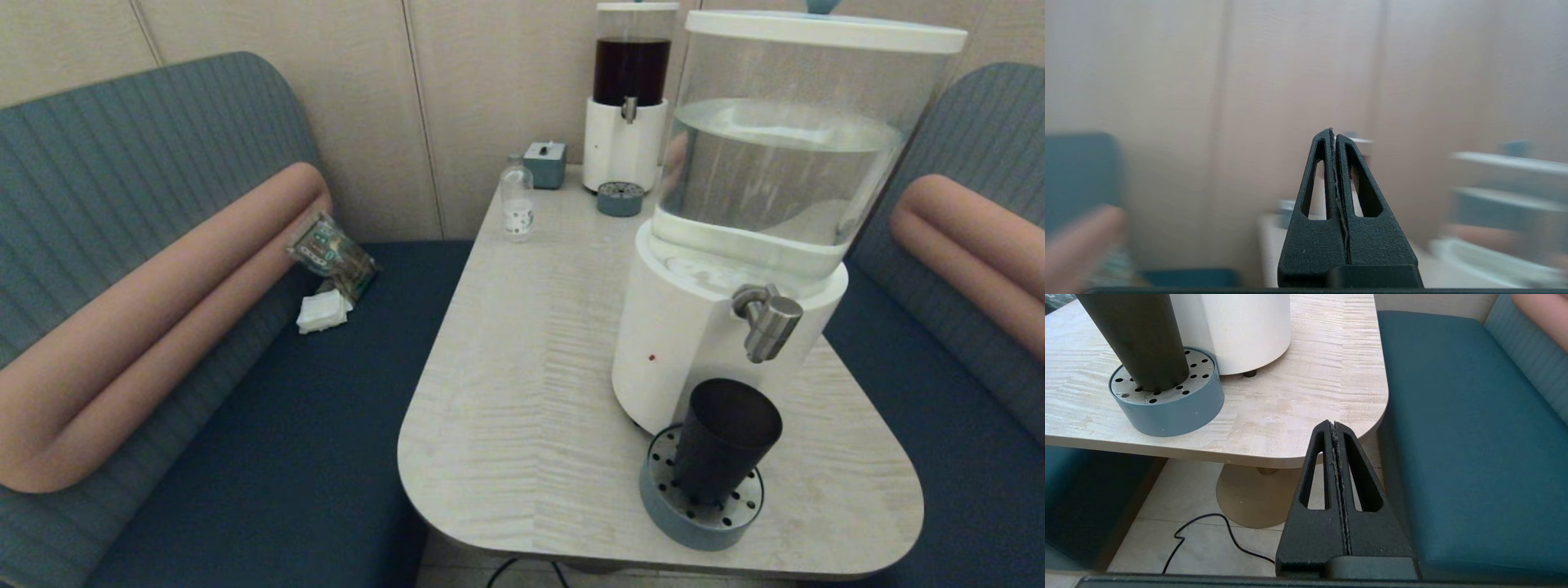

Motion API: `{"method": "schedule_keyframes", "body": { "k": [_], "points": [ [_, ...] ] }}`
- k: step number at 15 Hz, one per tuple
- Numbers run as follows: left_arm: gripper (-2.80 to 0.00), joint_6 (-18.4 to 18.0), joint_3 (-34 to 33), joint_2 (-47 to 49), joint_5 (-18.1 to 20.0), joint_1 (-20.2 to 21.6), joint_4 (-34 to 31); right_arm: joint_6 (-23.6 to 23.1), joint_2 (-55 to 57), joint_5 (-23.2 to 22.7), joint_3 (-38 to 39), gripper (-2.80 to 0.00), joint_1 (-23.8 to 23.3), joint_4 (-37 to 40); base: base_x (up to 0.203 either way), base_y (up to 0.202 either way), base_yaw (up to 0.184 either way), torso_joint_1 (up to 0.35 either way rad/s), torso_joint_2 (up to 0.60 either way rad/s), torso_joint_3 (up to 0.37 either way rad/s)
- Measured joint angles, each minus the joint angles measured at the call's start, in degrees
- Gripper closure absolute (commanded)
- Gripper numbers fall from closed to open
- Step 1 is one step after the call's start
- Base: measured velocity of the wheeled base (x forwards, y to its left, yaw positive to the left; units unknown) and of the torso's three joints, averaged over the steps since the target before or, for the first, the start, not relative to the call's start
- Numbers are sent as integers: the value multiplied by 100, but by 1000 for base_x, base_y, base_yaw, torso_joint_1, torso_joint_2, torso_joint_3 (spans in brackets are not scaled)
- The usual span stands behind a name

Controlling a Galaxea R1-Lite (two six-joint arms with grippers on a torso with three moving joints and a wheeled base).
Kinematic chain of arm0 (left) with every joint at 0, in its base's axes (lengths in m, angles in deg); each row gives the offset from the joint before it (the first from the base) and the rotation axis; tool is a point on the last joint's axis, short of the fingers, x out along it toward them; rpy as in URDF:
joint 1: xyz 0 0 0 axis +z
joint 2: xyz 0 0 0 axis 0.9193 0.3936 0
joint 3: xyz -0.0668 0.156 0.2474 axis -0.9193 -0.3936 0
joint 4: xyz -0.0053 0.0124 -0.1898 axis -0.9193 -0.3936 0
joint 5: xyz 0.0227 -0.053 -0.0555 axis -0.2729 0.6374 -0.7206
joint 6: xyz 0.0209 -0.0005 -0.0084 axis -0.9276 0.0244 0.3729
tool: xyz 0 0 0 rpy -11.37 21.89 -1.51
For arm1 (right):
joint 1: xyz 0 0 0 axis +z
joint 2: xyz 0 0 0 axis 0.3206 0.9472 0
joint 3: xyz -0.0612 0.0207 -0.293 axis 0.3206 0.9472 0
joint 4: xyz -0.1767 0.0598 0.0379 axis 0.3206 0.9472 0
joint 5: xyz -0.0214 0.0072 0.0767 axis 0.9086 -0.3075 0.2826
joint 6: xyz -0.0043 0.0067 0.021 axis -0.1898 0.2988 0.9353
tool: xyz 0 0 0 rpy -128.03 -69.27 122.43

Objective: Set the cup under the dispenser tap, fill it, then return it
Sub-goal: Turn on the faucet

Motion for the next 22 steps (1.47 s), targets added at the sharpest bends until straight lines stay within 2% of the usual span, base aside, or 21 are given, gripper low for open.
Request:
{"method": "schedule_keyframes", "body": {
  "k": [2,4,6,8,12,15,17,19,22],
  "points": [
    [0,829,157,-837,117,9,-990,2,0,-1,0,0,0,0,0,0,0,0,0,0],
    [0,1522,590,-1643,192,6,-2434,1,-1,-2,0,0,0,0,0,0,0,0,0,0],
    [0,1948,898,-2140,214,-116,-3513,2,-2,0,0,0,0,0,0,0,0,0,0,0],
    [0,2177,973,-2467,190,-258,-3873,2,0,0,0,0,0,0,0,0,0,0,0,0],
    [0,2129,819,-2874,248,-317,-3981,0,0,1,0,0,0,0,0,0,0,0,0,0],
    [0,2185,811,-3166,203,-551,-4009,0,-2,-2,0,0,0,0,0,0,0,0,0,0],
    [0,2104,802,-3450,196,-676,-4465,0,-2,0,0,0,0,-1,0,0,0,0,0,0],
    [0,1622,805,-3749,242,-712,-5061,2,-1,0,0,0,0,0,0,0,0,0,0,0],
    [0,354,752,-4127,212,-723,-5685,0,-2,0,0,0,0,0,0,0,0,0,0,0]
  ]
}}
